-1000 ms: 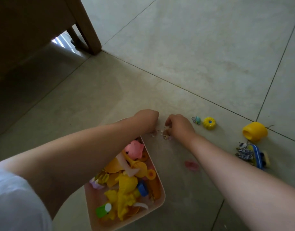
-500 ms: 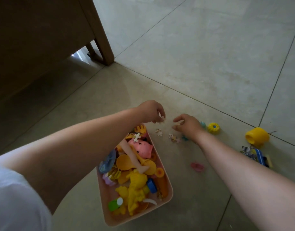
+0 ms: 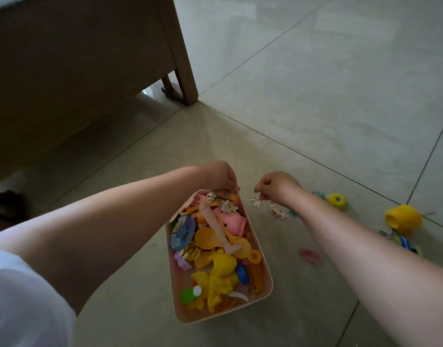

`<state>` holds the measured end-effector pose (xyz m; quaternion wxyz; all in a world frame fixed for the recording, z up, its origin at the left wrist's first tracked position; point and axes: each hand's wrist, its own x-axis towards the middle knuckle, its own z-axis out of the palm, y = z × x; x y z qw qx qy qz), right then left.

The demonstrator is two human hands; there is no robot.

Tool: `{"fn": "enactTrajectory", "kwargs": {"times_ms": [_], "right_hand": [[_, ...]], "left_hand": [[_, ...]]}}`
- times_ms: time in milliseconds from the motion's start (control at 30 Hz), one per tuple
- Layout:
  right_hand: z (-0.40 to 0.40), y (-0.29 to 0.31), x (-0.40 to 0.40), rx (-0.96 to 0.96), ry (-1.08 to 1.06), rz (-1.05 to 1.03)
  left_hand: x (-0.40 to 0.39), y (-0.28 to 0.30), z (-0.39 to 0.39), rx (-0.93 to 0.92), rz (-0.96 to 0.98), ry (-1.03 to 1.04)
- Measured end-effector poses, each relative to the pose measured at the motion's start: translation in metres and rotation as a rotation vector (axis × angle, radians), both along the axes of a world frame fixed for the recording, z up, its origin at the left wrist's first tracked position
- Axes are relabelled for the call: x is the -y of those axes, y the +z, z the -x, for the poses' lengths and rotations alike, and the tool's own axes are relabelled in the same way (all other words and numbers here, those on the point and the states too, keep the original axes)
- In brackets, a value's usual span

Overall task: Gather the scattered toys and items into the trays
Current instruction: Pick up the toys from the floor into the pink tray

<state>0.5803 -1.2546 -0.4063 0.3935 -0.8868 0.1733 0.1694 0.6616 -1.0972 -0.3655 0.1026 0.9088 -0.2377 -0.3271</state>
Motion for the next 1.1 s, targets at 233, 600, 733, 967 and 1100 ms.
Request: {"fn": "enactTrajectory", "kwargs": {"times_ms": [233, 600, 733, 967, 1100], "right_hand": [[0.031, -0.047, 0.042, -0.074, -0.054, 0.146], [0.037, -0.075, 0.035, -0.005, -0.058, 0.263], [0.035, -0.076, 0.041, -0.001, -0.121, 0.218], [0.038, -0.072, 0.046, 0.077, -0.197, 0.185], [0.036, -0.065, 0.042, 0.065, -0.205, 0.14]], "left_hand": [[0.032, -0.024, 0.002, 0.24, -0.063, -0.243], [0.062, -0.068, 0.001, 0.258, -0.328, -0.358], [0.07, -0.082, 0.006, 0.33, -0.3, -0.381], [0.08, -0.088, 0.01, 0.266, -0.274, -0.425], [0.079, -0.082, 0.014, 0.252, -0.208, -0.471]]}}
